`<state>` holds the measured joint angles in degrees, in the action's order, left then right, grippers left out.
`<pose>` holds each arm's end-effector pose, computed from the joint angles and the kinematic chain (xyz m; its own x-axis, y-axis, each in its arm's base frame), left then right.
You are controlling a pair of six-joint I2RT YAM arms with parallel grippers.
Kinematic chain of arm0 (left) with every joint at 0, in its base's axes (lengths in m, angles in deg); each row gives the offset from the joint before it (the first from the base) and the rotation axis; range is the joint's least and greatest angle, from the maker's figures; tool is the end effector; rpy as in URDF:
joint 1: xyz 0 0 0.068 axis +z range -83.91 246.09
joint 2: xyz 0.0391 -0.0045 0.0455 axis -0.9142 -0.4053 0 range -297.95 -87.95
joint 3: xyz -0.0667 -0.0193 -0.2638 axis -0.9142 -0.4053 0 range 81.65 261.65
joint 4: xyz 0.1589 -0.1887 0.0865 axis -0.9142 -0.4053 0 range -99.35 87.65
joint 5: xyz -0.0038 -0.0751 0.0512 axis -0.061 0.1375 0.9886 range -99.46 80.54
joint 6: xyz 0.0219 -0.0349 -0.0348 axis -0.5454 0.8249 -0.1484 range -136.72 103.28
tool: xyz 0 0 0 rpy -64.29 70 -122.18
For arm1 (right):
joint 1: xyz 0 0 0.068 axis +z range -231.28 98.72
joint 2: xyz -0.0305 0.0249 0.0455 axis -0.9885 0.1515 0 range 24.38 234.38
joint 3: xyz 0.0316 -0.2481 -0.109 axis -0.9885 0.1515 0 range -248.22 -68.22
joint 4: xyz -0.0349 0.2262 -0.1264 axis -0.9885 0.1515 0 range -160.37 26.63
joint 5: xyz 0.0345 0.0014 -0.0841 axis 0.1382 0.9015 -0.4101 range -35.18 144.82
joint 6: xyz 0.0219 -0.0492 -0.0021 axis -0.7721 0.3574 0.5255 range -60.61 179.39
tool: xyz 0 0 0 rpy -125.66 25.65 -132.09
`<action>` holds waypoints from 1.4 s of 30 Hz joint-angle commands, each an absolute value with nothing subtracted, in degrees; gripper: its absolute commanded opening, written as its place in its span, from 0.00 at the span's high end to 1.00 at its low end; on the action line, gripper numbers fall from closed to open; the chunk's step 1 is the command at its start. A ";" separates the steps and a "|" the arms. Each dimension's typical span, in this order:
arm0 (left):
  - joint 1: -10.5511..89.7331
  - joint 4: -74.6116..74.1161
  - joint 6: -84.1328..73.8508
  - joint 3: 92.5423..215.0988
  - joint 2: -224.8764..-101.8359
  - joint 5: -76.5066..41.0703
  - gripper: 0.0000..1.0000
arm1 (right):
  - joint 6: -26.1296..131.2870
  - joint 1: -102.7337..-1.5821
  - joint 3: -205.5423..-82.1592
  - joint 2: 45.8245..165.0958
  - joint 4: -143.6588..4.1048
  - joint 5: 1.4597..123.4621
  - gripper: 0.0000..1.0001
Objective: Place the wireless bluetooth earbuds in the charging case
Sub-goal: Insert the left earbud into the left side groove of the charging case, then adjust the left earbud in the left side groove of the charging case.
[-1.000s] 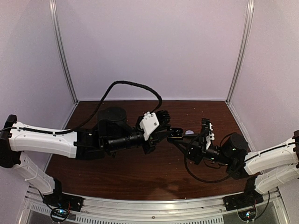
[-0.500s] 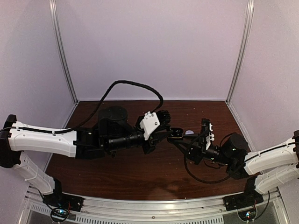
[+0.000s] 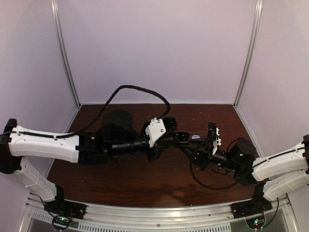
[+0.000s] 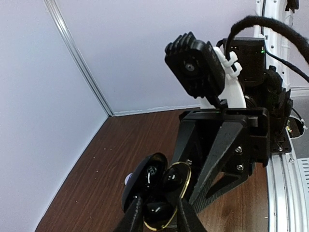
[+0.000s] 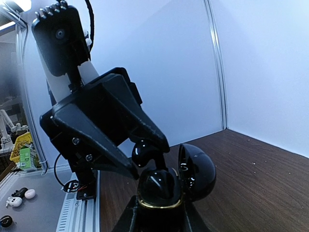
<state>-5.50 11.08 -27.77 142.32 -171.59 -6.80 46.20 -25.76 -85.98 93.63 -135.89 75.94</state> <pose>0.1114 -0.3294 0.3173 0.1275 0.2231 -0.9664 0.9261 0.3221 0.1965 0.1196 0.1968 0.2321 -0.0872 0.2494 -0.9645 -0.9727 0.1877 0.1365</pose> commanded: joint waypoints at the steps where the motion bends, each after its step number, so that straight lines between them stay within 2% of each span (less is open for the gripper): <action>1: -5.89 8.20 -27.62 142.92 -171.89 -7.55 0.74 | 47.04 -25.67 -86.94 92.35 -141.17 74.75 1.00; 11: -5.87 9.17 -26.70 142.65 -171.46 -4.61 0.69 | 47.18 -25.68 -87.05 93.22 -140.97 76.90 1.00; 21: -5.89 9.99 -25.54 140.83 -168.59 -2.78 0.57 | 47.00 -25.70 -85.59 92.05 -139.77 77.15 1.00; 27: -5.89 9.39 -30.48 137.62 -164.15 -8.47 0.56 | 47.00 -25.65 -85.10 91.20 -138.14 77.02 1.00; 33: -5.89 3.12 -39.36 138.82 -161.24 -12.17 0.55 | 47.17 -25.65 -85.35 91.00 -136.00 78.86 1.00; 42: -5.89 -11.26 -47.58 147.42 -164.92 -17.13 0.55 | 47.59 -25.55 -86.04 90.68 -132.42 82.45 1.00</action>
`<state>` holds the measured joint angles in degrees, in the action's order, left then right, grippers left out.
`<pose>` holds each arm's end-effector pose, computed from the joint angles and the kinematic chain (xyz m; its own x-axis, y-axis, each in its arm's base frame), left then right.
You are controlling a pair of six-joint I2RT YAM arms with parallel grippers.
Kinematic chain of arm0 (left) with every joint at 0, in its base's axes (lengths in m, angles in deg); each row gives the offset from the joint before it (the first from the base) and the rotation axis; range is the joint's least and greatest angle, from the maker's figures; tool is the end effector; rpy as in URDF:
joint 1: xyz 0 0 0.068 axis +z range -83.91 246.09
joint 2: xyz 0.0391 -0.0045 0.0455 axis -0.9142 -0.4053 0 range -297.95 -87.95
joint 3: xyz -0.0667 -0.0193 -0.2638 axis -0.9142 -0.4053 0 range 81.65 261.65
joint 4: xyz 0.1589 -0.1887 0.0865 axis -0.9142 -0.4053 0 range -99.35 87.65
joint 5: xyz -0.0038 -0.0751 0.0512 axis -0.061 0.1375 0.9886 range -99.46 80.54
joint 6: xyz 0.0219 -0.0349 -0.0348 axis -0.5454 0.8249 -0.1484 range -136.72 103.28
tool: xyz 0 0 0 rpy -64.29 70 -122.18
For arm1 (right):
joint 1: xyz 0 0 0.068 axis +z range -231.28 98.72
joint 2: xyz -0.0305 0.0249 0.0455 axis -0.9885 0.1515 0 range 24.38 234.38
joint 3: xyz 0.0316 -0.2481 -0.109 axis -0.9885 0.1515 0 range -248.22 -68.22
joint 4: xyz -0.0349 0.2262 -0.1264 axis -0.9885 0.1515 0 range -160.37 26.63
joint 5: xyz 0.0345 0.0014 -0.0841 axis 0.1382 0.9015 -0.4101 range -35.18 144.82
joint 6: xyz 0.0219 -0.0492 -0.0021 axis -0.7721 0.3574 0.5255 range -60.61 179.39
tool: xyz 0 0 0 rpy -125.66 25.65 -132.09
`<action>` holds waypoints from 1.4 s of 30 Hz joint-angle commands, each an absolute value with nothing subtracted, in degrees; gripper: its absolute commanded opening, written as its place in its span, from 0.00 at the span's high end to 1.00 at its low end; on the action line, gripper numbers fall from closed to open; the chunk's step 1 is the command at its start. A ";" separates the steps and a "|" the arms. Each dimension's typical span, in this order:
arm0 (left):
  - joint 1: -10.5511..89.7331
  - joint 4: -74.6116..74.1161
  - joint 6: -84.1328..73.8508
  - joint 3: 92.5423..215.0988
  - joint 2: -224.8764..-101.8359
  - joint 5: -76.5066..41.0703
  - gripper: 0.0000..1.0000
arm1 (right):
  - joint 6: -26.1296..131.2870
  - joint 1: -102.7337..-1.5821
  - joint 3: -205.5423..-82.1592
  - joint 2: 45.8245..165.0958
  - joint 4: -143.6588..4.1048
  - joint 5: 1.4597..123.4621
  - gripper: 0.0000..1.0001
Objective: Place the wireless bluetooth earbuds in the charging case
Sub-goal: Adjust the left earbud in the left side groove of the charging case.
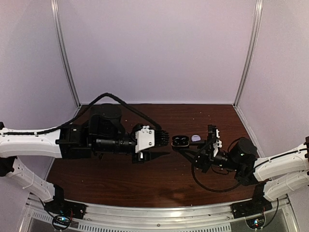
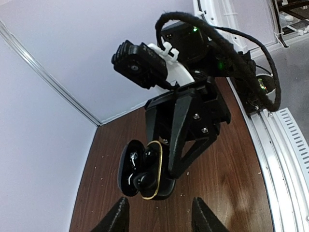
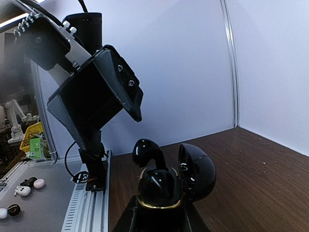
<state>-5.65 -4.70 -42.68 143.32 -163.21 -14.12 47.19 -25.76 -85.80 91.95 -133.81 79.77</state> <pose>0.0945 -0.2955 0.3394 0.3476 0.3386 -0.8743 0.9107 0.1000 0.4008 0.1156 0.1949 0.2332 -0.0785 0.2244 -0.9713 -0.9854 0.1304 0.1098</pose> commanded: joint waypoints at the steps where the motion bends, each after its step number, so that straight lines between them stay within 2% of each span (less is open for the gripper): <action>1: -5.89 -11.70 -47.77 147.74 -165.14 -17.13 0.55 | 47.61 -25.48 -86.06 90.77 -132.23 82.64 1.00; 7: -5.98 -11.85 -48.37 148.60 -165.51 -16.71 0.59 | 47.96 -25.15 -86.15 91.22 -131.28 83.27 1.00; 33: -9.36 -12.00 -53.51 150.12 -169.07 -10.34 0.65 | 49.10 -23.81 -88.23 93.29 -128.48 85.11 1.00; 42: -9.40 -11.71 -53.97 149.35 -169.10 -5.07 0.73 | 49.37 -23.39 -88.34 93.21 -128.38 85.49 1.00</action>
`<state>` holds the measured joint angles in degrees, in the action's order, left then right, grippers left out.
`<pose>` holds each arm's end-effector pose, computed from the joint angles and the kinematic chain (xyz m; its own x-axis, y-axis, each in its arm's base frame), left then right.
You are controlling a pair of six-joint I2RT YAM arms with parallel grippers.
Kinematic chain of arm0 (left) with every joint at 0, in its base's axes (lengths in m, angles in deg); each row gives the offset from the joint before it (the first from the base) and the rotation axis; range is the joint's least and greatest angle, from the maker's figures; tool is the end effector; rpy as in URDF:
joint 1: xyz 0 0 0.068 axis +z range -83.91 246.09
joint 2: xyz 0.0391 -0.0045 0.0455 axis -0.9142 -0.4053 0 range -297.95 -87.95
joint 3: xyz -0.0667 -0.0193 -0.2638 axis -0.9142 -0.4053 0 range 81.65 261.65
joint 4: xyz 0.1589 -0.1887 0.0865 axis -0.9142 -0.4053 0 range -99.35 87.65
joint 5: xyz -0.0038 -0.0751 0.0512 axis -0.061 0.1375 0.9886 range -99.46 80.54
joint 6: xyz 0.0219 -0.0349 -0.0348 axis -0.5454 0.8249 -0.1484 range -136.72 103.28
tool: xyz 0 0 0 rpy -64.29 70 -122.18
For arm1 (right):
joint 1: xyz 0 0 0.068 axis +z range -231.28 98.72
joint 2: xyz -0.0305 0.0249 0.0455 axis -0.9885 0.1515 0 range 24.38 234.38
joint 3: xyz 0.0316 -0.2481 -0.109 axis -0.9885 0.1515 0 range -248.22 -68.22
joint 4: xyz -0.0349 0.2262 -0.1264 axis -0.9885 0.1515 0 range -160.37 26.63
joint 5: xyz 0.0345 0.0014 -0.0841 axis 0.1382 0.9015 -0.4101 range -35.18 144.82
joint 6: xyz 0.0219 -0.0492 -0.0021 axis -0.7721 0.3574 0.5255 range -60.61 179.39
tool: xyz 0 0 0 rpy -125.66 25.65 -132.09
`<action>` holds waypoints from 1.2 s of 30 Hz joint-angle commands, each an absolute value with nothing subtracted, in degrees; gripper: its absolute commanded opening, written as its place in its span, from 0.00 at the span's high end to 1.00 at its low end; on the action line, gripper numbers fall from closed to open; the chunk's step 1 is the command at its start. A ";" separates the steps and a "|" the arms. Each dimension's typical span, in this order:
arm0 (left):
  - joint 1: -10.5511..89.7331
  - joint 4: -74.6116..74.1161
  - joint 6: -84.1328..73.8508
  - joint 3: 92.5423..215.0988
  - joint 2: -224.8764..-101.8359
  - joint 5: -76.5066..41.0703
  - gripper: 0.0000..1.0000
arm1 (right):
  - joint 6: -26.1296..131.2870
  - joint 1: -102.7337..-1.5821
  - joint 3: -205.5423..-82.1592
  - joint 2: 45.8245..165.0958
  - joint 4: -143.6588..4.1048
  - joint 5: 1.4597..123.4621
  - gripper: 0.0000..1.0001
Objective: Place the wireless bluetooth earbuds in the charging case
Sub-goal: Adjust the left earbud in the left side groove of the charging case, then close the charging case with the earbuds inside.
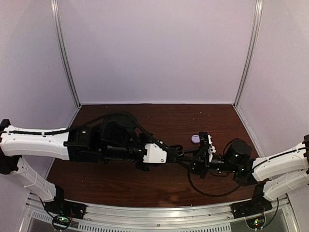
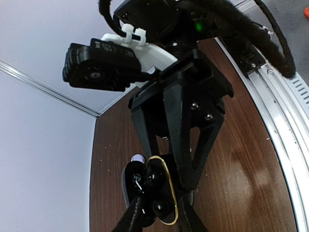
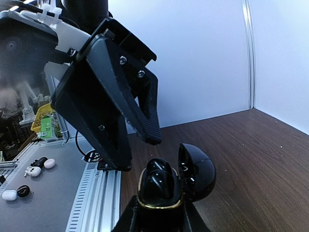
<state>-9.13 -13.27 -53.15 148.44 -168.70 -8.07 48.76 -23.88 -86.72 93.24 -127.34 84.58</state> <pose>0.0848 -0.3180 0.3270 0.4843 0.4913 -0.7239 0.8370 -0.0192 0.5469 0.1098 0.2045 0.2215 -0.1232 0.1050 -0.9868 -0.9913 0.0333 0.1273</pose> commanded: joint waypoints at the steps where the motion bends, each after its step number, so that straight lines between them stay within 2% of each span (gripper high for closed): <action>1: -9.41 -11.40 -53.98 149.19 -169.08 -4.71 0.74 | 49.45 -23.39 -88.28 93.08 -128.45 85.57 1.00; 7: -9.41 -10.90 -53.86 148.46 -168.69 -3.42 0.80 | 49.85 -23.21 -87.93 92.43 -128.81 85.58 1.00; 9: -9.41 -10.65 -53.14 148.24 -167.87 -4.38 0.79 | 50.11 -23.23 -87.59 92.05 -129.09 85.30 1.00; 11: -9.40 -9.25 -51.71 147.47 -166.38 -6.04 0.75 | 50.44 -23.19 -86.82 91.67 -130.18 85.01 1.00; 14: -8.78 -5.61 -47.97 144.54 -163.47 -6.98 0.61 | 51.32 -23.19 -86.24 90.93 -130.50 85.09 1.00; 20: -6.53 -2.79 -38.79 140.42 -159.69 -8.74 0.18 | 54.60 -23.12 -86.23 88.35 -128.38 86.89 1.00; 22: -5.90 -0.76 -36.61 139.97 -159.01 -12.57 0.04 | 55.41 -23.04 -86.55 87.73 -127.53 87.77 1.00; 36: -5.63 -1.96 -37.19 142.82 -164.94 -24.18 0.02 | 56.76 -21.97 -89.81 87.29 -123.97 89.58 1.00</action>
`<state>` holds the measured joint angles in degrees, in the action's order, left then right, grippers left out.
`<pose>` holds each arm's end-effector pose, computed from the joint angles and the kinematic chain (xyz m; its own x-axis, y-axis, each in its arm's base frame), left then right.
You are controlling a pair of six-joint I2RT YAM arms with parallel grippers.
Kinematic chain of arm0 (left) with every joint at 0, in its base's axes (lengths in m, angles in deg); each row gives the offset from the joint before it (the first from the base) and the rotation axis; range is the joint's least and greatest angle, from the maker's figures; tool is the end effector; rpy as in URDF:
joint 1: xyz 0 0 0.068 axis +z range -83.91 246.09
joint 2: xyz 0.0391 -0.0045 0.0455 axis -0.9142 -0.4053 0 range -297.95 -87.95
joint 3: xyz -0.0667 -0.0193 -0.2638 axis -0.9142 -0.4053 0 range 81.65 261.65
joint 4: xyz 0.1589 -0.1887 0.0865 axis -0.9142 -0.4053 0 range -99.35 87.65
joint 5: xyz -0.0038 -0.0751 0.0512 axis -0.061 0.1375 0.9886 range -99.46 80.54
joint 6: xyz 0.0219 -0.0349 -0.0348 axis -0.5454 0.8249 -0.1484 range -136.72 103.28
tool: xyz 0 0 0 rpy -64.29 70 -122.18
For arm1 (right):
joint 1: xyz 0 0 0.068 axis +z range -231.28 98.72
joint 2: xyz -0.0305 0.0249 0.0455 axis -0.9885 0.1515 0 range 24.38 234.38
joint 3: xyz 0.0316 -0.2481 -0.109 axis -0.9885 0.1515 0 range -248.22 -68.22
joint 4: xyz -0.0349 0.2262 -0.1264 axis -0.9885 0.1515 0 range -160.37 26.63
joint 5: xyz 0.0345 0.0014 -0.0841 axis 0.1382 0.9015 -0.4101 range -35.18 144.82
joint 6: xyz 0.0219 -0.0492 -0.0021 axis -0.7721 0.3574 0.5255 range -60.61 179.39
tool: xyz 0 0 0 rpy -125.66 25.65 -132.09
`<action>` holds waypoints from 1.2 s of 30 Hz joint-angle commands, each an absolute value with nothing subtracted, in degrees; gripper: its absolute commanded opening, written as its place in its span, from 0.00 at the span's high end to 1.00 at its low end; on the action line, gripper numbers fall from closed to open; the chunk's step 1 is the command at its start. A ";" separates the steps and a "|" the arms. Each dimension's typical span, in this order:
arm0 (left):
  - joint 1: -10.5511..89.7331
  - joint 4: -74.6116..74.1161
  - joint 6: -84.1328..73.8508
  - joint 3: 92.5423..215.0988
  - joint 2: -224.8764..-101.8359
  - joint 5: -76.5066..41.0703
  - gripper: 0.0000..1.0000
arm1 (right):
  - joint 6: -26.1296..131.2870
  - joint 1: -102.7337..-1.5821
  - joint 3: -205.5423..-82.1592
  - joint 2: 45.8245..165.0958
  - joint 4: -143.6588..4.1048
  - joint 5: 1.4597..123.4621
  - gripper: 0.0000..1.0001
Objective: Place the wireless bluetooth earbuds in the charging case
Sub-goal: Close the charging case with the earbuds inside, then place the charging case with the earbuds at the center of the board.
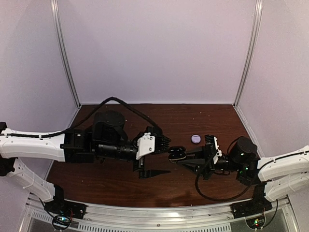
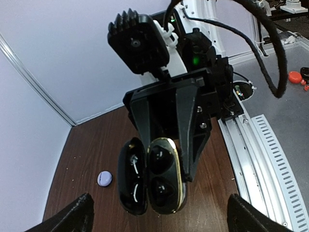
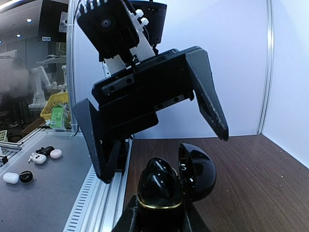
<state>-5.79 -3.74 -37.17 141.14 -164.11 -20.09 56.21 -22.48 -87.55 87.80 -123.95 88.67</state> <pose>0.0909 -0.2988 0.3232 0.2550 0.3246 -0.9108 0.9600 0.0273 0.2785 0.0979 0.1999 0.2394 0.0299 0.1386 -0.9899 -0.9982 -0.0477 -0.0368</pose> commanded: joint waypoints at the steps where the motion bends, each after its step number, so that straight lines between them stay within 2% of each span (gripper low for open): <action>1: -5.61 -2.04 -37.38 142.82 -165.25 -24.66 0.02 | 56.76 -21.96 -89.95 87.35 -123.98 89.50 1.00; 7: -5.99 -2.09 -38.78 142.93 -165.93 -28.65 0.03 | 56.27 -21.87 -90.03 87.75 -124.43 88.03 1.00; 14: -9.01 -2.09 -43.59 142.55 -164.43 -26.17 0.07 | 53.52 -21.95 -89.71 88.31 -125.47 85.48 1.00; 21: -10.55 -4.74 -46.24 142.40 -164.38 -19.56 0.09 | 50.79 -22.09 -89.57 88.69 -126.67 84.17 1.00; 24: -10.54 0.22 -45.78 139.92 -162.51 -13.58 0.06 | 49.29 -22.28 -89.85 88.72 -125.33 82.44 1.00; 26: -10.46 4.65 -44.08 137.51 -160.91 -7.40 0.02 | 48.32 -23.03 -90.44 88.56 -122.43 79.90 1.00; 31: -8.88 9.46 -37.56 135.47 -160.20 2.29 0.02 | 46.36 -27.02 -93.76 89.31 -112.24 74.32 1.00; 36: -4.11 10.84 -28.84 134.76 -159.69 1.68 0.02 | 43.40 -31.98 -97.23 92.43 -105.88 72.77 1.00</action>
